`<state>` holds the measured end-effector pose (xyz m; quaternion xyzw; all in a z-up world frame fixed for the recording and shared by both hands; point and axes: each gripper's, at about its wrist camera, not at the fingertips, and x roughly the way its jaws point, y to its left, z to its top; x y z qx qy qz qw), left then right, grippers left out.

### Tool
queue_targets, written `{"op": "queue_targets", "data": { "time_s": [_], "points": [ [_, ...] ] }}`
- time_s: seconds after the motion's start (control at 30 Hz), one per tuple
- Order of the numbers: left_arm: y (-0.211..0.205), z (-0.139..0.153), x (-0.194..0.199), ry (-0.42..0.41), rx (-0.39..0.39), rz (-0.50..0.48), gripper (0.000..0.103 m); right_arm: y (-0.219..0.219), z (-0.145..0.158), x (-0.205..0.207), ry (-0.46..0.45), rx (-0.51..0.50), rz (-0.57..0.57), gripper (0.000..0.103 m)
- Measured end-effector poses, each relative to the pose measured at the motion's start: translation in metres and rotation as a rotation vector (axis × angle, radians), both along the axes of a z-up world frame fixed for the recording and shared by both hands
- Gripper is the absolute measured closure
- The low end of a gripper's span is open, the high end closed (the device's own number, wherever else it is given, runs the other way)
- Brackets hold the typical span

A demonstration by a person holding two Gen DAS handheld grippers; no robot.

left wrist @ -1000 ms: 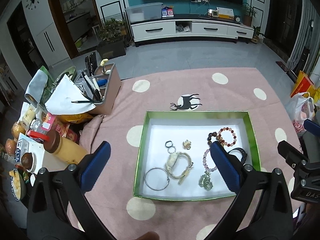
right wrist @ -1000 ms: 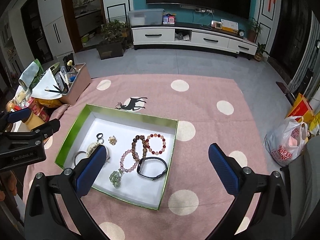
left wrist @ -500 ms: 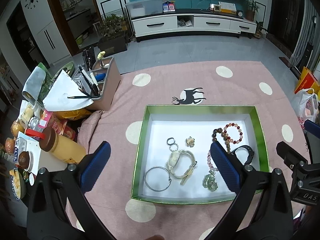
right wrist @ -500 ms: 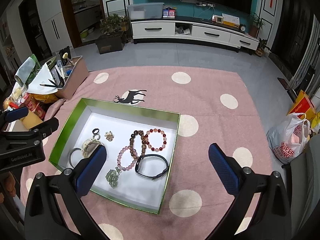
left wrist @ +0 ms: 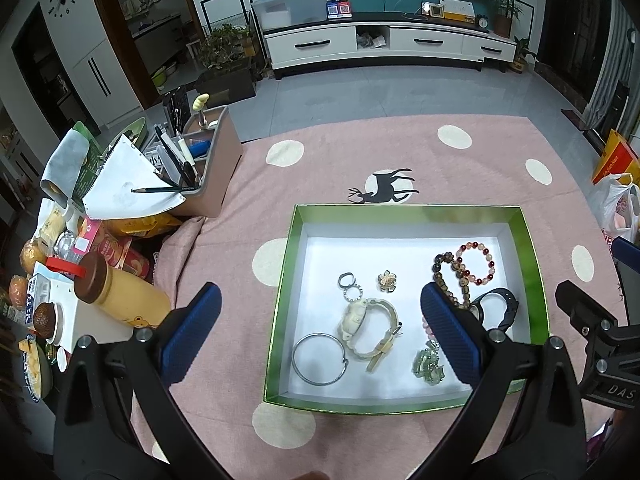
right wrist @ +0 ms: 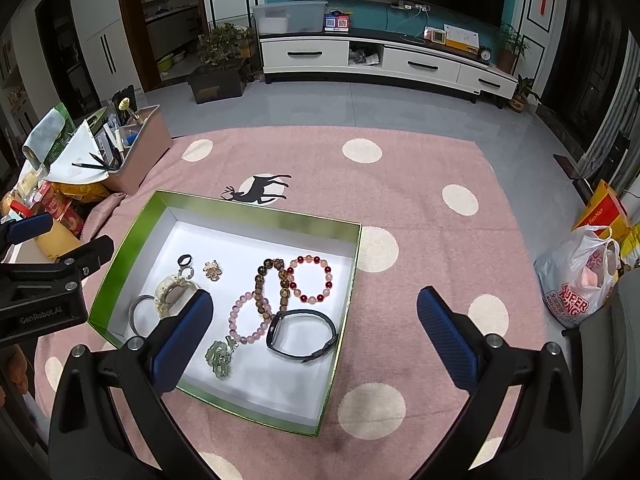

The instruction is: Organize jewelry

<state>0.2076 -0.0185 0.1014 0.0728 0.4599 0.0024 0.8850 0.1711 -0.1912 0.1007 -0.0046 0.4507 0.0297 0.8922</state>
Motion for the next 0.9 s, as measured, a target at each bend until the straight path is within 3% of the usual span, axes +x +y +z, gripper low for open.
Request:
{"op": "queue_targets", "data": {
  "time_s": [0.9],
  "points": [
    [0.0019,-0.0064,0.0011,0.007,0.000,0.002,0.002,-0.0023,-0.0006,0.0015,0.000,-0.008,-0.001,0.001]
  ]
}}
